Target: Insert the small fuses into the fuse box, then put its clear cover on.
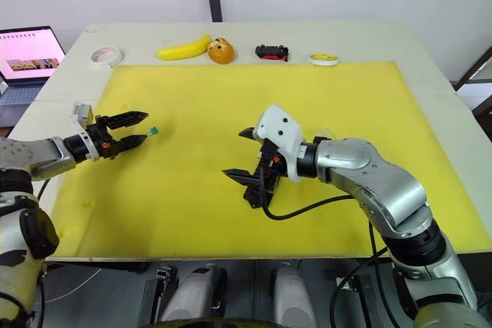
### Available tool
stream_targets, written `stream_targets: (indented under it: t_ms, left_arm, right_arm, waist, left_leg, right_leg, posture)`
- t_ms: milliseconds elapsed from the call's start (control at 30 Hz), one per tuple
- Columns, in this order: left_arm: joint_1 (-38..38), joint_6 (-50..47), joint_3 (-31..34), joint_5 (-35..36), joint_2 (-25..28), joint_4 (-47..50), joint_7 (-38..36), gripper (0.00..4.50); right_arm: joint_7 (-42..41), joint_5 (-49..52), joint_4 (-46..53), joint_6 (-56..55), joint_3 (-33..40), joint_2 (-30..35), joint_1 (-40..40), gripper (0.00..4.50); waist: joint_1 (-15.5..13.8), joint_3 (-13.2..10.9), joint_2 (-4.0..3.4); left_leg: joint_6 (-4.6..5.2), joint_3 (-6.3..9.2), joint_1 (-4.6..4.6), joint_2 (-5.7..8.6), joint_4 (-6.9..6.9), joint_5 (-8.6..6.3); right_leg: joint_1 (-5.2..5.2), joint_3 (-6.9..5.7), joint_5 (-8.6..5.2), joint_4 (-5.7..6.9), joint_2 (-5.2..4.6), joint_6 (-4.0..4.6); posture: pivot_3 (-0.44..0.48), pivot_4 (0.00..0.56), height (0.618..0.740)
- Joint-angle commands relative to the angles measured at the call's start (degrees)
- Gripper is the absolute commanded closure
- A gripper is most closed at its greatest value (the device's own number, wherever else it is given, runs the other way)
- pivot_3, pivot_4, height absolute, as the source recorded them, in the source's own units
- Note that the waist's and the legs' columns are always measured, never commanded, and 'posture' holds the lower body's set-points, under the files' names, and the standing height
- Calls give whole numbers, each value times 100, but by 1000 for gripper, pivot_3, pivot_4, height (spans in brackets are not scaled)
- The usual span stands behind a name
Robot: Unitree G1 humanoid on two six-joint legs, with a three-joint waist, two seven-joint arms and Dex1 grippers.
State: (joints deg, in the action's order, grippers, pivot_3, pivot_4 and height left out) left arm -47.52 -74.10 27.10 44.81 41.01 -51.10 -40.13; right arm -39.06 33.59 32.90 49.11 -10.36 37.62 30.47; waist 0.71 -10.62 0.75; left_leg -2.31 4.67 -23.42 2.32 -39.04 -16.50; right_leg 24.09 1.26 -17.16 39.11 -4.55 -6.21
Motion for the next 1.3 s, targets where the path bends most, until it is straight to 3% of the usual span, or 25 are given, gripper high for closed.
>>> stream_targets:
  t_ms: [33, 333, 1300]
  left_arm:
    - [-64, 299, -158, -287, -40, -209, -185, 0]
    - [-278, 487, -578, -777, -178, -475, -595, 0]
    - [-509, 694, -226, -1021, -805, -832, -481, 0]
  right_arm:
    - [61, -40, 175, -31, 77, -48, 68, 12]
    - [77, -87, 255, 26, 129, -10, -14, 12]
    - [114, -222, 167, 60, 213, 66, 22, 12]
  waist:
    - [-6, 0, 0]
    - [-17, 4, -1]
    - [-150, 8, -2]
  left_leg:
    - [0, 0, 0, 0, 0, 0]
    - [8, 4, 2, 2, -1, -3]
    - [20, 22, 10, 20, -7, -1]
  right_leg:
    - [0, 0, 0, 1, 0, 0]
    - [-4, -4, 0, 8, 0, 0]
    - [-33, -18, 0, 5, -14, 0]
  posture:
    - [0, 150, 740]
    - [0, 150, 740]
    - [0, 150, 740]
